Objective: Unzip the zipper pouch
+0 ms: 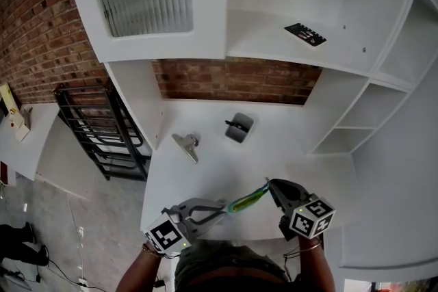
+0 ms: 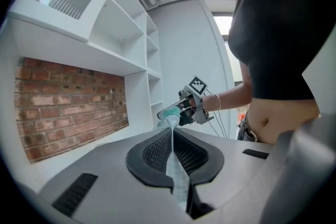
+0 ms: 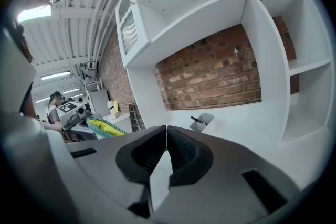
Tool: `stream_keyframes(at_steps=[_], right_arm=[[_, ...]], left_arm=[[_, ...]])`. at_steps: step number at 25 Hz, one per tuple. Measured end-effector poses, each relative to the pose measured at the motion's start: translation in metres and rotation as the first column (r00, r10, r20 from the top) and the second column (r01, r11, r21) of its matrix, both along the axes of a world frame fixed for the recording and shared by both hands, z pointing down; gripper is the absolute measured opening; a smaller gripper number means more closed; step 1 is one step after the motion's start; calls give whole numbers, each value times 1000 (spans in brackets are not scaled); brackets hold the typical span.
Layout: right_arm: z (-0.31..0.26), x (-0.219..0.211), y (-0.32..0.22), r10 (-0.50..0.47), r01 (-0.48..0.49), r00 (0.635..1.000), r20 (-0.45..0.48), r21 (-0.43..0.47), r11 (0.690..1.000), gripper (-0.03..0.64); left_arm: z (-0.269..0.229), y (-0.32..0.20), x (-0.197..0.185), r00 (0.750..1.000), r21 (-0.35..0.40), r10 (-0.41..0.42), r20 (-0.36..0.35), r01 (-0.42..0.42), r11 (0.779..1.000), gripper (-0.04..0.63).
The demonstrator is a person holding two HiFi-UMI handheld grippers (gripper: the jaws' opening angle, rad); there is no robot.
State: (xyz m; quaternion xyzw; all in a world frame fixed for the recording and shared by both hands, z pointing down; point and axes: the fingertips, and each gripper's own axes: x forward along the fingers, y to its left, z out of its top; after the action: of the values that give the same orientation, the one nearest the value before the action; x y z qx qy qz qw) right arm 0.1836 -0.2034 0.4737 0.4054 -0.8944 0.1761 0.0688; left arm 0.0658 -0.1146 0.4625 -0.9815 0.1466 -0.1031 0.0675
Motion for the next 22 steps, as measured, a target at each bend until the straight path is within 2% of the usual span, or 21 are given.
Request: stream_keyframes(at_steps=[9,12,18,22], right_arm=[[6,13,-9,22,-22,1000,3,-4,1000,8],[6,13,-10,22,-22,1000,-14,19,1000,8],[3,16,-16,33,-33,999,-10,61,998,9],[1,22,-17,41,-42,999,19,66,997,29]], left_arm=[[2,-8,-4,999,-34,-27,-30,26,999,11],[3,-11,-2,999,-34,-34,-37,33,999,11],[-4,-29,1,991,-51,-84,-100,79,996,11],[5,-45,2,991,-48,-105,-79,101,994,11]])
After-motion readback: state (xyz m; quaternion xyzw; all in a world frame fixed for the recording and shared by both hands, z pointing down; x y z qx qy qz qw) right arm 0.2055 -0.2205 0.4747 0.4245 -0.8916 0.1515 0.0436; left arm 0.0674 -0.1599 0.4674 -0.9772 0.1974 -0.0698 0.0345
